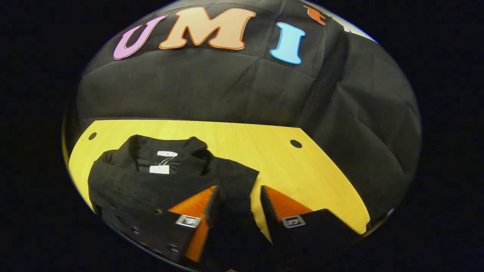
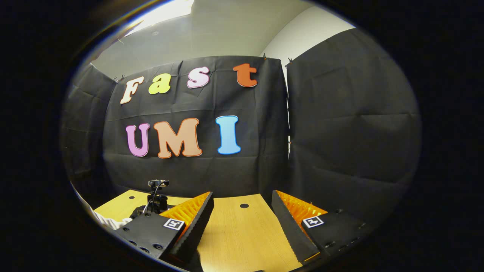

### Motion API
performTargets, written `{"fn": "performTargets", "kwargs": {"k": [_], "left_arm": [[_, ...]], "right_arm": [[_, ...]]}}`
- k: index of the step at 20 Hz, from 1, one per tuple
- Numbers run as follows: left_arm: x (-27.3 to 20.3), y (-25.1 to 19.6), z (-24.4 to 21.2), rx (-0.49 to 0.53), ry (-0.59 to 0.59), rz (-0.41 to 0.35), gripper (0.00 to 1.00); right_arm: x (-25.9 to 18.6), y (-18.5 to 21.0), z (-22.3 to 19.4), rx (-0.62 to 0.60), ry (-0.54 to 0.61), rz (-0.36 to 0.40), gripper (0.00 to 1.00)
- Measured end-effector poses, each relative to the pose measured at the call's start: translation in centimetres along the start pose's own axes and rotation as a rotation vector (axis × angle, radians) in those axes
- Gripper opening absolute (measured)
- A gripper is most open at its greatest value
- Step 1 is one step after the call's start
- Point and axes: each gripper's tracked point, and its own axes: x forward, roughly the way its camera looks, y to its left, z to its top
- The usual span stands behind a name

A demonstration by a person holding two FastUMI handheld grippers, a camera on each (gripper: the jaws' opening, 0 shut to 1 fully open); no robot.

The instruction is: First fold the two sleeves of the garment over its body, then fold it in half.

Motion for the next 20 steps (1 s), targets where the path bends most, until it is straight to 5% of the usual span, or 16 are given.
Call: {"fn": "performTargets", "kwargs": {"k": [2,9,13,20], "left_arm": [[-1.4,-2.0,-0.3,0.019,-0.011,-0.029,0.89],[-10.6,-2.4,0.3,-0.02,-0.129,-0.069,0.89],[-18.1,3.7,-0.9,0.014,-0.202,0.041,0.89],[-30.5,16.2,-11.3,-0.002,-0.136,0.249,0.88]], "right_arm": [[0.0,-0.3,-0.2,-0.002,0.0,0.004,0.97],[-0.5,2.4,-2.9,0.03,0.031,0.061,0.97],[-1.3,6.9,-6.8,0.043,0.095,0.139,0.97],[-6.7,15.1,-19.0,0.119,0.308,0.208,0.98]]}}
